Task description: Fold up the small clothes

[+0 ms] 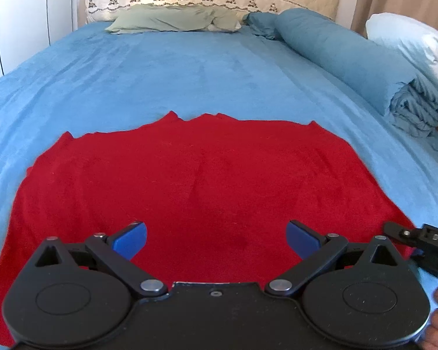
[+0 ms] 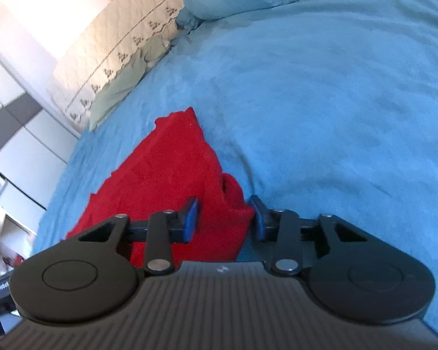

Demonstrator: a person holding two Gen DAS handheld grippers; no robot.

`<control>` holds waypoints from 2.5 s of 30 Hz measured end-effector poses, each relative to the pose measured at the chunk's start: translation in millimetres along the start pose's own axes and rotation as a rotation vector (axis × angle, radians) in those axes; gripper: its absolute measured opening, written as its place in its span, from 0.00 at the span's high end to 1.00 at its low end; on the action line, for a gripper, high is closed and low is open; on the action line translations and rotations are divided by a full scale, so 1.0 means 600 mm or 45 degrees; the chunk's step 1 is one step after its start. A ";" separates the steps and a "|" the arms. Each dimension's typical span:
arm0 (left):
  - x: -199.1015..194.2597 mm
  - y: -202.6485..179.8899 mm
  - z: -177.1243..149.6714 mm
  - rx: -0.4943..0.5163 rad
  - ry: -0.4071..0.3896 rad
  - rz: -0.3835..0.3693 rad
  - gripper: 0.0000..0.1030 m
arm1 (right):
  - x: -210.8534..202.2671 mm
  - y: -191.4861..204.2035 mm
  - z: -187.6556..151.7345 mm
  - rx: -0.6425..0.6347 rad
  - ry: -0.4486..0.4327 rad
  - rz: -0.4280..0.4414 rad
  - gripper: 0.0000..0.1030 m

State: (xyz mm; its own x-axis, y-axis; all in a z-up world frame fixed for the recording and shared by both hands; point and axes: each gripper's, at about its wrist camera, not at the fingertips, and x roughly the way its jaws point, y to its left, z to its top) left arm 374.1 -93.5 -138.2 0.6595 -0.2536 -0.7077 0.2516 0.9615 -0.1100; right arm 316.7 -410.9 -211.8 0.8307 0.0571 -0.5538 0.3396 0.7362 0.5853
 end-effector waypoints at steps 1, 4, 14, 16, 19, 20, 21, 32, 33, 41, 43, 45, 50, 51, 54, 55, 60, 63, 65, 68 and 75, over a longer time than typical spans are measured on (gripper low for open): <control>0.003 0.002 0.001 0.000 -0.007 0.015 0.00 | 0.001 0.000 0.002 0.001 0.019 0.016 0.72; 0.012 0.009 0.005 -0.006 -0.043 0.075 0.04 | -0.003 0.007 0.005 0.003 0.038 0.017 0.72; 0.086 0.009 0.008 0.065 0.048 0.205 0.13 | -0.023 0.070 0.024 -0.113 0.008 0.072 0.73; 0.090 0.005 0.007 0.097 0.050 0.221 0.11 | -0.027 0.088 0.031 -0.149 0.005 0.097 0.73; 0.082 0.019 0.024 0.060 0.090 0.195 0.12 | -0.034 0.122 0.044 -0.164 0.003 0.138 0.74; 0.069 0.030 0.028 0.035 0.068 0.204 0.12 | -0.036 0.139 0.049 -0.168 0.000 0.157 0.74; 0.057 0.042 0.031 0.020 0.037 0.213 0.12 | -0.037 0.160 0.053 -0.174 -0.003 0.184 0.74; -0.154 0.256 -0.018 -0.074 -0.093 0.249 0.07 | -0.012 0.498 -0.084 -0.725 0.274 0.751 0.74; -0.165 0.278 -0.034 -0.106 -0.092 0.246 0.07 | 0.003 0.518 -0.116 -0.794 0.325 0.734 0.74; -0.171 0.343 -0.122 -0.231 0.011 0.147 0.07 | 0.109 0.548 -0.273 -0.995 0.537 0.513 0.75; -0.168 0.338 -0.123 -0.210 0.008 0.116 0.07 | 0.101 0.552 -0.267 -1.005 0.522 0.529 0.72; -0.167 0.328 -0.122 -0.188 -0.007 0.076 0.07 | 0.098 0.554 -0.253 -1.024 0.511 0.527 0.56; -0.178 0.304 -0.125 -0.134 -0.045 -0.124 0.07 | 0.043 0.520 -0.201 -0.894 0.392 0.617 0.09; -0.174 0.299 -0.123 -0.129 -0.049 -0.156 0.07 | 0.032 0.505 -0.184 -0.854 0.372 0.610 0.09; -0.159 0.290 -0.115 -0.163 -0.052 -0.214 0.08 | 0.008 0.459 -0.151 -0.778 0.336 0.579 0.09; -0.158 0.289 -0.117 -0.183 -0.056 -0.220 0.10 | 0.001 0.443 -0.145 -0.771 0.326 0.563 0.09; -0.148 0.297 -0.102 -0.276 -0.082 -0.202 0.16 | -0.029 0.379 -0.139 -0.759 0.302 0.496 0.09; -0.136 0.300 -0.094 -0.307 -0.048 -0.187 0.28 | -0.038 0.353 -0.146 -0.753 0.295 0.489 0.09; -0.131 0.300 -0.091 -0.304 -0.025 -0.152 0.40 | -0.038 0.343 -0.152 -0.747 0.301 0.482 0.09; -0.131 0.300 -0.092 -0.281 -0.010 -0.129 0.42 | -0.035 0.336 -0.164 -0.742 0.309 0.473 0.09; -0.115 0.297 -0.081 -0.196 0.070 -0.094 0.89 | -0.033 0.329 -0.174 -0.730 0.313 0.471 0.09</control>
State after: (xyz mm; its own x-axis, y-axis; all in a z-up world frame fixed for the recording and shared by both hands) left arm 339.1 100.6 -142.7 0.6022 -0.3219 -0.7305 0.1838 0.9464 -0.2655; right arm 321.3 -196.2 -147.5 0.7006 0.4711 -0.5359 -0.2851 0.8734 0.3949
